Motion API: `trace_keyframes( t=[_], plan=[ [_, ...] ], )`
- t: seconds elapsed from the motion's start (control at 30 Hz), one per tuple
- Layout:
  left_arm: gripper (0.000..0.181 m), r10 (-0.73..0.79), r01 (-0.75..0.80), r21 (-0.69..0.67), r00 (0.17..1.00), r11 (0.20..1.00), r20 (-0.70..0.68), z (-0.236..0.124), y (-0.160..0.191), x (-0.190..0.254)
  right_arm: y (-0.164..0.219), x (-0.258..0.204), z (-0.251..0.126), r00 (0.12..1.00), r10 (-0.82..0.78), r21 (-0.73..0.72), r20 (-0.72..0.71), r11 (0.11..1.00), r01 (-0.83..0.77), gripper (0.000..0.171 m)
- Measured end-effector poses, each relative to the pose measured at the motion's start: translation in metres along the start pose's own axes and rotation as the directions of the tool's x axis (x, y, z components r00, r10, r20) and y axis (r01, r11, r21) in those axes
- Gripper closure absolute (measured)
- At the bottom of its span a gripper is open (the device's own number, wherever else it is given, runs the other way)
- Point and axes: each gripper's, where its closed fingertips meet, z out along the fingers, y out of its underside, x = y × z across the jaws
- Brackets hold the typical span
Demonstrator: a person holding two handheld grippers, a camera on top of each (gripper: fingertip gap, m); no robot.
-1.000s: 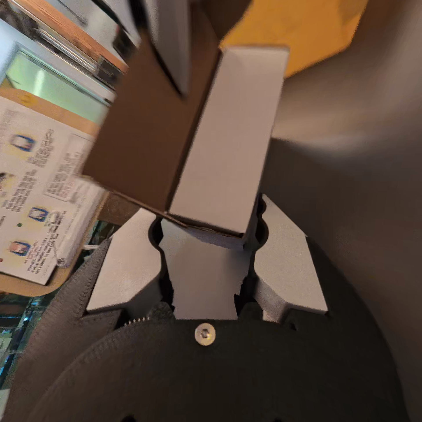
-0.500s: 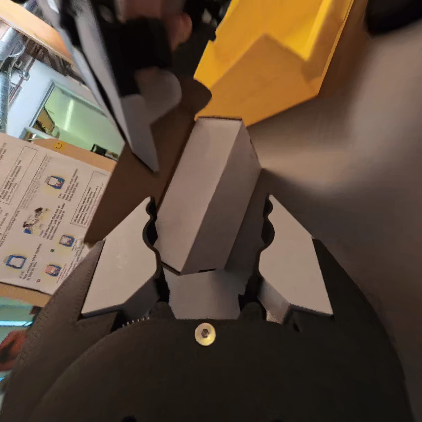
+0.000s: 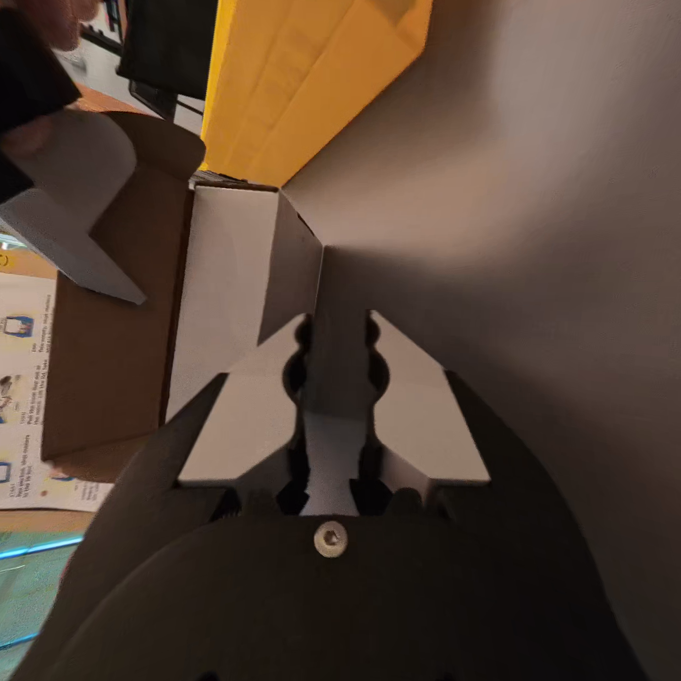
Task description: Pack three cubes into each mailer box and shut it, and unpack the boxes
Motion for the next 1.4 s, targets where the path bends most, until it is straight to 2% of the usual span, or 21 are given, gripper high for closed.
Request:
trace_keyframes(
  t=[0.07,0.13,0.17,0.27,0.33,0.5,0.6,0.77,0.9,0.97,1.0,1.1,1.23,1.33,1.4],
  plan=[
    [0.136,0.075,-0.073,-0.023,0.993,0.997,0.092,0.003,0.002,-0.006,0.003,-0.012,0.003,0.997,0.002,-0.013,0.075,1.0,-0.001,0.17],
    [0.133,0.117,-0.122,0.011,0.972,0.992,0.202,-0.001,-0.008,-0.02,0.002,-0.01,0.003,0.998,-0.012,-0.01,0.06,1.0,0.012,0.17],
    [0.13,0.105,-0.114,0.029,0.972,0.993,0.208,-0.003,-0.013,-0.022,0.001,-0.009,0.002,0.999,-0.022,-0.008,0.044,1.0,0.023,0.17],
    [0.106,0.087,-0.09,-0.001,0.964,0.996,0.251,-0.006,-0.014,-0.035,-0.005,-0.013,-0.002,0.998,-0.026,0.014,0.056,1.0,0.025,0.17],
    [0.108,0.118,-0.114,-0.028,0.948,0.993,0.295,-0.008,-0.009,-0.043,-0.01,-0.017,-0.005,0.997,-0.025,0.032,0.074,0.999,0.023,0.17],
    [0.103,0.127,-0.094,-0.12,0.945,0.988,0.303,-0.002,0.012,-0.049,-0.016,-0.025,-0.006,0.996,-0.048,0.031,0.076,0.998,0.046,0.17],
    [0.104,0.122,-0.082,-0.141,0.944,0.987,0.306,-0.001,0.014,-0.051,-0.016,-0.025,-0.006,0.996,-0.063,0.024,0.065,0.998,0.062,0.17],
    [0.101,0.202,-0.143,-0.209,0.933,0.967,0.298,0.002,0.019,-0.047,-0.016,-0.023,-0.007,0.997,-0.034,0.028,0.072,0.999,0.032,0.171],
    [0.109,0.162,-0.109,-0.187,0.94,0.976,0.301,0.001,0.016,-0.05,-0.017,-0.022,-0.007,0.997,-0.038,0.024,0.06,0.999,0.036,0.171],
    [0.114,0.165,-0.113,-0.186,0.94,0.976,0.299,0.0,0.015,-0.048,-0.019,-0.013,-0.01,0.999,-0.037,0.039,0.004,0.999,0.037,0.171],
    [0.124,0.175,-0.125,-0.182,0.942,0.975,0.288,0.0,0.014,-0.045,-0.018,-0.007,-0.012,0.999,-0.041,0.034,-0.03,0.999,0.042,0.171],
    [0.139,0.17,-0.136,-0.198,0.971,0.971,0.165,0.009,0.019,-0.017,-0.019,-0.006,-0.016,0.998,-0.05,0.059,-0.032,0.997,0.052,0.17],
    [0.119,0.203,-0.178,-0.133,0.959,0.975,0.2,0.009,0.001,-0.016,-0.02,-0.006,-0.018,0.998,-0.055,0.069,-0.026,0.996,0.057,0.17],
    [0.114,0.081,-0.071,-0.068,0.984,0.995,0.16,0.006,-0.01,-0.013,-0.02,-0.008,-0.019,0.997,-0.076,0.065,-0.026,0.995,0.077,0.17],
    [0.109,-0.007,0.017,-0.092,0.994,0.996,0.109,0.01,-0.002,-0.011,-0.02,-0.009,-0.019,0.996,-0.087,0.063,-0.025,0.994,0.088,0.17]
  ],
)
